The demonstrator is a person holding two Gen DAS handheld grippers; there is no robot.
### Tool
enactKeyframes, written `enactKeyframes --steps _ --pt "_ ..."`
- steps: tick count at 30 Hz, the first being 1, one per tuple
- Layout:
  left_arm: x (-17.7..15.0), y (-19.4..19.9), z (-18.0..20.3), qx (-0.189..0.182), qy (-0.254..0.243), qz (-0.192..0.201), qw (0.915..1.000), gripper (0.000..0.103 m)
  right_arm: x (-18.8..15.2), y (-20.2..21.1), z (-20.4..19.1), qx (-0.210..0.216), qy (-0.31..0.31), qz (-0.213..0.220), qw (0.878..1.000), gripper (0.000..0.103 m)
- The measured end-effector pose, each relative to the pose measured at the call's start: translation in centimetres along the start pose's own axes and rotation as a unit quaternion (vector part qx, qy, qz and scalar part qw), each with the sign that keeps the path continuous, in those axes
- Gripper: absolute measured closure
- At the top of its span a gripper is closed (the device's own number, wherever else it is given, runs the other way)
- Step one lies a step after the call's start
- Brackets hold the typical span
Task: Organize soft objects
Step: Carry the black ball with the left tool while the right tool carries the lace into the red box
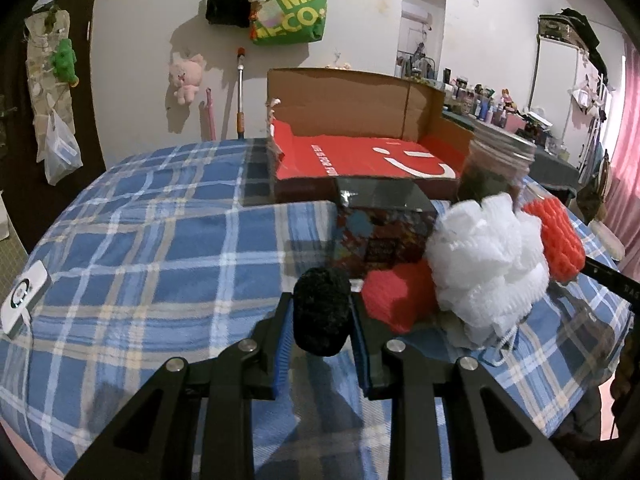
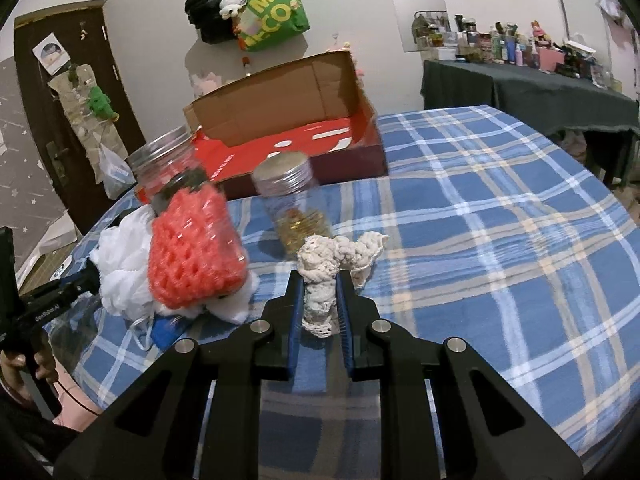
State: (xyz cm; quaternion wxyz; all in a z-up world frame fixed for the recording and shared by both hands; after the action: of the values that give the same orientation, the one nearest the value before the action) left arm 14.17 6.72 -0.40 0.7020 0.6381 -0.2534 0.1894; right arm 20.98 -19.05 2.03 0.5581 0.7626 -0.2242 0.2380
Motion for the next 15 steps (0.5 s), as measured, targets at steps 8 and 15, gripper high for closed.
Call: enactKeyframes --steps 8,15 --pt "1.8 -1.3 -1.7 0.001 -0.028 -0.02 0.9994 0.075 2.2 0.0 2.2 -0.021 0.014 -0.007 1.0 0.088" --pt "3.9 -3.1 -2.6 0.006 -0.081 -0.041 0.9959 0.075 4.5 -1.1 3.1 -0.041 0.056 -0.021 0.997 0.087"
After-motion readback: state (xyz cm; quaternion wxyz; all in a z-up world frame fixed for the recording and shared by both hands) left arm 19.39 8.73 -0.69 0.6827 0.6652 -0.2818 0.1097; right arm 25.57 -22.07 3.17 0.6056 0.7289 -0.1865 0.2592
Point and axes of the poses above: each gripper's, at about its wrist camera, not at the fingertips, and y roughly against the way its jaws point, z to its right, x to its top, the point moved 10 cm from there along -y, roughly the way its jaws point, and after that the axes turned 14 degrees about -z, right-handed, at the moved point
